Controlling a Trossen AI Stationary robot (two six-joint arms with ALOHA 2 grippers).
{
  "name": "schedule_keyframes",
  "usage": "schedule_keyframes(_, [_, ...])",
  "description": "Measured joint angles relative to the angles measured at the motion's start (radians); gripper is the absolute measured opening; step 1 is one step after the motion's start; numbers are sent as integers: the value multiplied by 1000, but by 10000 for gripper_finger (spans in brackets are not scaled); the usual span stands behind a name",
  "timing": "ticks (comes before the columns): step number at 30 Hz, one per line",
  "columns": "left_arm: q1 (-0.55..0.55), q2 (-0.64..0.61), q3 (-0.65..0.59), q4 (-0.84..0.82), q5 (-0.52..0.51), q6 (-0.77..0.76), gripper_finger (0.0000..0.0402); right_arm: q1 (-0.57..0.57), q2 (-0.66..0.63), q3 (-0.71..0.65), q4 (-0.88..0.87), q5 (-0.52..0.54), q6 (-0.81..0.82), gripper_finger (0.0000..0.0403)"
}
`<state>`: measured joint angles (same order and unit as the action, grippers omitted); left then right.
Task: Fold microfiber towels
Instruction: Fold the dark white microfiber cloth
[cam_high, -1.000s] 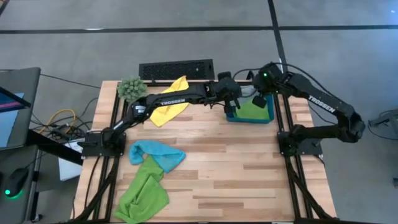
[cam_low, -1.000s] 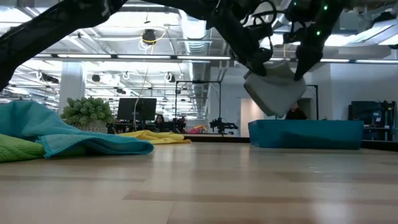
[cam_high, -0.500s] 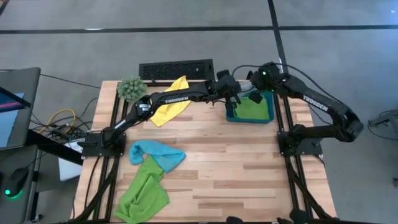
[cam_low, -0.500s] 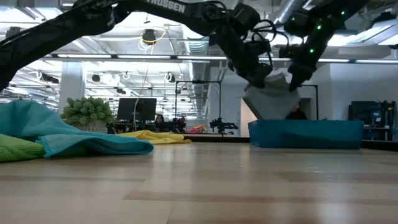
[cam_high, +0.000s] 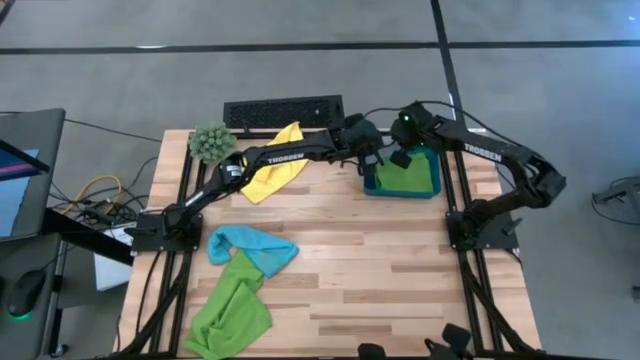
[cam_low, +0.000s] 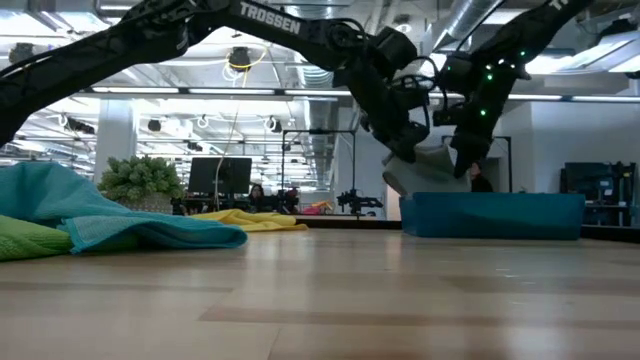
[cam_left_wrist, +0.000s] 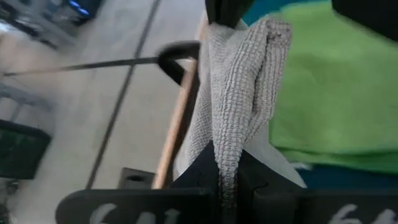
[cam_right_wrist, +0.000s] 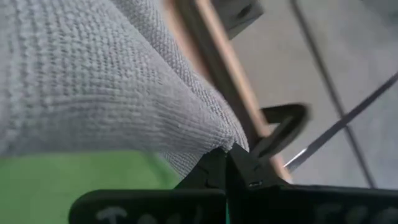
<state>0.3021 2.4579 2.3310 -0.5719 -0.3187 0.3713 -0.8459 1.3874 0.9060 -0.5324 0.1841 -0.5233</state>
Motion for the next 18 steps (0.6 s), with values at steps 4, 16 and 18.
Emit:
schedule_keyframes(4, [-14, 2, 0, -16, 70, -16, 0, 1, -15, 0, -87, -17, 17, 7])
schedule_keyframes(16, [-36, 40, 4, 2, 146, -16, 0, 0, -57, -2, -175, -49, 16, 15])
schedule_keyframes(18, [-40, 56, 6, 22, 158, -17, 0, 0, -57, -2, -182, -41, 2, 23])
